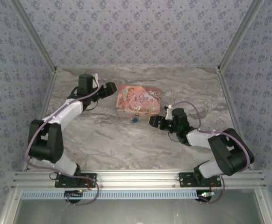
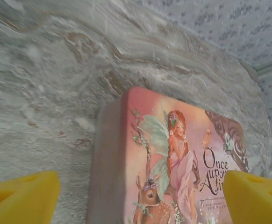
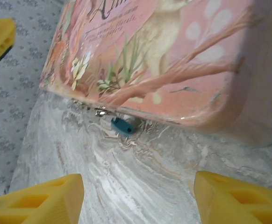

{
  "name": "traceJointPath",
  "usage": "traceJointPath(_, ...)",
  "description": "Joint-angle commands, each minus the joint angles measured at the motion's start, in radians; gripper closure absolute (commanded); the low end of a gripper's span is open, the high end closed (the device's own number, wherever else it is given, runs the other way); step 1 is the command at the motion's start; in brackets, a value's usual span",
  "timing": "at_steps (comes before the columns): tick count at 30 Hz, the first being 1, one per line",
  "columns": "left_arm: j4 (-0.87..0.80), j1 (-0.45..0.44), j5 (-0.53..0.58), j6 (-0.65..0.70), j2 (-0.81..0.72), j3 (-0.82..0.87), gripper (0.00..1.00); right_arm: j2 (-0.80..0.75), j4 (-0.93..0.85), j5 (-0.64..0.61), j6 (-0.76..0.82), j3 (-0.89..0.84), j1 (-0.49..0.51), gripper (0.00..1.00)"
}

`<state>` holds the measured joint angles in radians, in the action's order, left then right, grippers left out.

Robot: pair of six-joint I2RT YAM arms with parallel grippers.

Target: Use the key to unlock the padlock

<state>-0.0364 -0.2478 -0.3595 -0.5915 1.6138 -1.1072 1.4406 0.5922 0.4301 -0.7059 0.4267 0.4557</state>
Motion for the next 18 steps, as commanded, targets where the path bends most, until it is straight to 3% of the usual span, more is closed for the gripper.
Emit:
traceJointPath(1,-0.023,-0.005,-0.120,0.020,0.067,-0.070,0.11,0.011,-0.003,0.081,0.029,0.049,-0.002,0.34)
traceJointPath(8,-0.095,-0.019,-0.095,0.061,0.185,-0.097,0.15,0.060,0.036,0.051,0.044,0.089,-0.050,0.32)
traceJointPath(18,-0.071,-0.040,-0.036,0.059,0.137,0.088,0.21,0.239,0.077,0.198,0.137,0.239,-0.170,0.31)
